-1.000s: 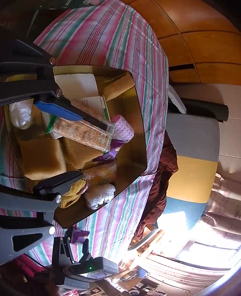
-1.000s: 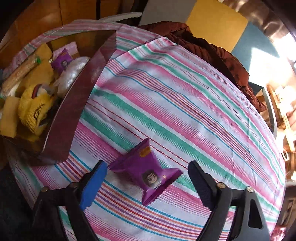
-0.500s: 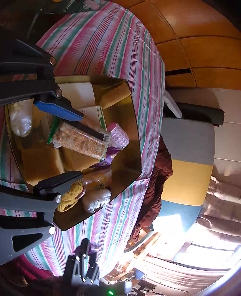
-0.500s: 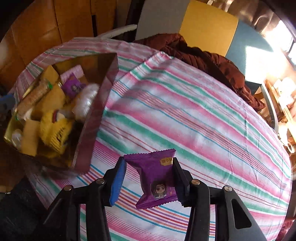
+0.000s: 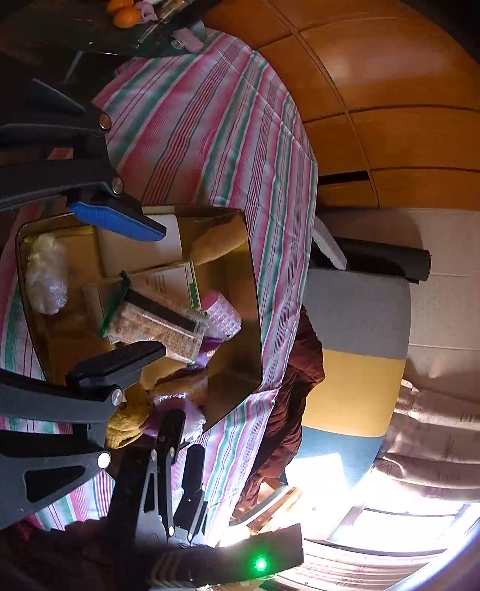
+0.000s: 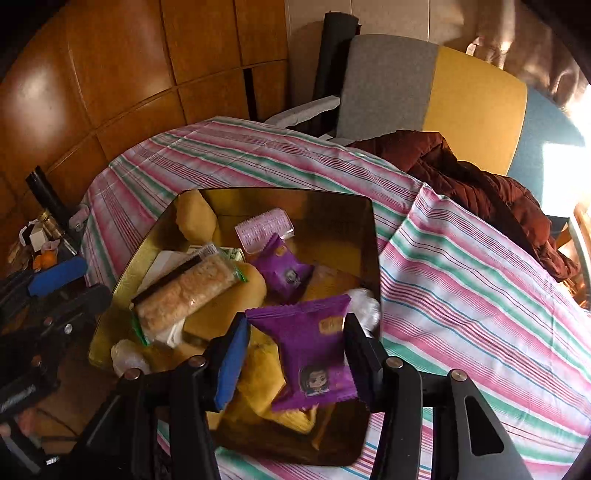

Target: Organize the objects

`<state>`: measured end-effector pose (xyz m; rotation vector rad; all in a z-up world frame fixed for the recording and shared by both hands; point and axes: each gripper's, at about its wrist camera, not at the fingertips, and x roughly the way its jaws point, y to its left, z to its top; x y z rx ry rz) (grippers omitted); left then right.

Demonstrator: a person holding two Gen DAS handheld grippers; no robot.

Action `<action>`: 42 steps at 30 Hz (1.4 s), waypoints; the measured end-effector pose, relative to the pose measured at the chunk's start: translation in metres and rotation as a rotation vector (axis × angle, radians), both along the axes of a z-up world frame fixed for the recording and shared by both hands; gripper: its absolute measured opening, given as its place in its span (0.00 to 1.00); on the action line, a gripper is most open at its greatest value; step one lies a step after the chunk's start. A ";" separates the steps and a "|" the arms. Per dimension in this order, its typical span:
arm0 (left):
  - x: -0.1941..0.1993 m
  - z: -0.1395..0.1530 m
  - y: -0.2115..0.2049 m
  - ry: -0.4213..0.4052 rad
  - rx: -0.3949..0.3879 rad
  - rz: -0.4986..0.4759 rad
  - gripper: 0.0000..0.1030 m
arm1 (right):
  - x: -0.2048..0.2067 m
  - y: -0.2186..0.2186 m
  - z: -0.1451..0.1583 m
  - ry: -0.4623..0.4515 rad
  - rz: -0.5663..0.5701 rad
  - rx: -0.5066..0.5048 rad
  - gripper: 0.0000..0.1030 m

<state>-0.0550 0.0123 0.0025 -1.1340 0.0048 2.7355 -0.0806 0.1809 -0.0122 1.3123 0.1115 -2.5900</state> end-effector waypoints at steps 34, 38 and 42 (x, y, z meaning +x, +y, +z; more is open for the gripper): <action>0.028 0.000 0.009 0.039 -0.062 0.099 0.72 | 0.071 -0.005 -0.007 0.151 -0.217 -0.018 0.95; 0.028 -0.001 0.007 0.033 -0.031 0.092 0.72 | 0.073 -0.005 -0.007 0.151 -0.221 -0.011 0.95; 0.028 -0.002 0.007 0.043 -0.036 0.105 0.72 | 0.074 -0.005 -0.006 0.156 -0.221 -0.009 0.95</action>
